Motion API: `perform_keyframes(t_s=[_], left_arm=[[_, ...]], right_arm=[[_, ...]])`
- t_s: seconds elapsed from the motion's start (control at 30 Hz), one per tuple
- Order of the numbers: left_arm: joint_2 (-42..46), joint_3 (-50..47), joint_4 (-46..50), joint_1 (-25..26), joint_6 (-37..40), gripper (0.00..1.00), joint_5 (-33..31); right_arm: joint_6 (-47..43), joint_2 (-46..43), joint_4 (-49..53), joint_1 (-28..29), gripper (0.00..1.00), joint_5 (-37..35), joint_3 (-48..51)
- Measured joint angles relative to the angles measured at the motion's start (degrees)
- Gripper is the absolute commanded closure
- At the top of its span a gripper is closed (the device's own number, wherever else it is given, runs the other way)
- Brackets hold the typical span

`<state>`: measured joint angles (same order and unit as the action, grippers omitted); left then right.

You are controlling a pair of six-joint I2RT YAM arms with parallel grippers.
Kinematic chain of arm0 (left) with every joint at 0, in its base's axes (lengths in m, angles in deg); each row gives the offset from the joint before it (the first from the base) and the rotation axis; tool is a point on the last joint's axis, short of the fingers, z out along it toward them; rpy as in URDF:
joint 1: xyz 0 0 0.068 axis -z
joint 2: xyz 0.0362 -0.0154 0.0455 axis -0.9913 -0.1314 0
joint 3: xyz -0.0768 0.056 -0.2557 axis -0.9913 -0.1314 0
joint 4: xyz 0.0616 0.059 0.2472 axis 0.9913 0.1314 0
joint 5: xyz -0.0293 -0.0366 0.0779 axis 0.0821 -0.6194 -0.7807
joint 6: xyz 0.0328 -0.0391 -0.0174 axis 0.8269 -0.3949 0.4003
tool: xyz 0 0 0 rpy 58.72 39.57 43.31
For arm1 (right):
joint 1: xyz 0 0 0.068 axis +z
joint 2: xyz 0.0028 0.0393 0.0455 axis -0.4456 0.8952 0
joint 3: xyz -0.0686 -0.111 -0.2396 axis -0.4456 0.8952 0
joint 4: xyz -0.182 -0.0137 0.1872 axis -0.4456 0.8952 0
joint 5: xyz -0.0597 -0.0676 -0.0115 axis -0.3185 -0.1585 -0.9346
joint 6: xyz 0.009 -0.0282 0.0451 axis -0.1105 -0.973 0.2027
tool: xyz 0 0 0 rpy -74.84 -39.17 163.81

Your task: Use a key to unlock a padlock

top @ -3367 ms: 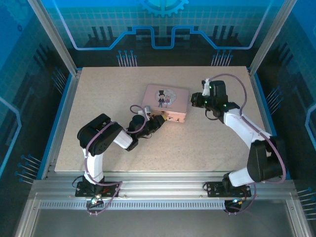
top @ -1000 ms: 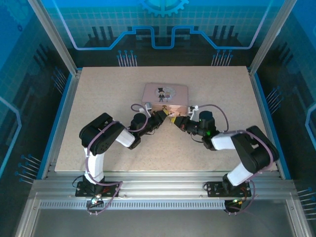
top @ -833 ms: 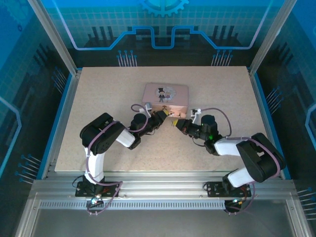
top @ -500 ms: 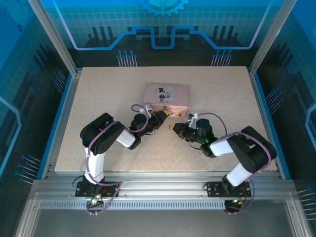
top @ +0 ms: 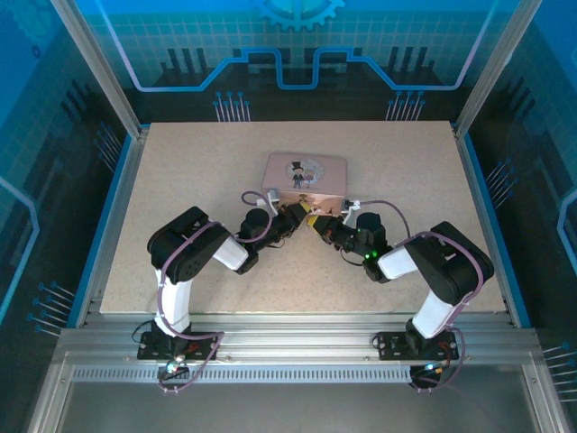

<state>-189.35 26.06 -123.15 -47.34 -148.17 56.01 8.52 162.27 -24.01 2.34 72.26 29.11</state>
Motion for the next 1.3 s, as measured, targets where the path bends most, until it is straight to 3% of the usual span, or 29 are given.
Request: perform_keyframes(t_s=[1.3], left_arm=[[0.0,0.7,0.0,0.0,-1.3,0.94,1.0]], right_arm=[[-0.1,0.0,-0.2,-3.1,1.0,-1.6,0.0]])
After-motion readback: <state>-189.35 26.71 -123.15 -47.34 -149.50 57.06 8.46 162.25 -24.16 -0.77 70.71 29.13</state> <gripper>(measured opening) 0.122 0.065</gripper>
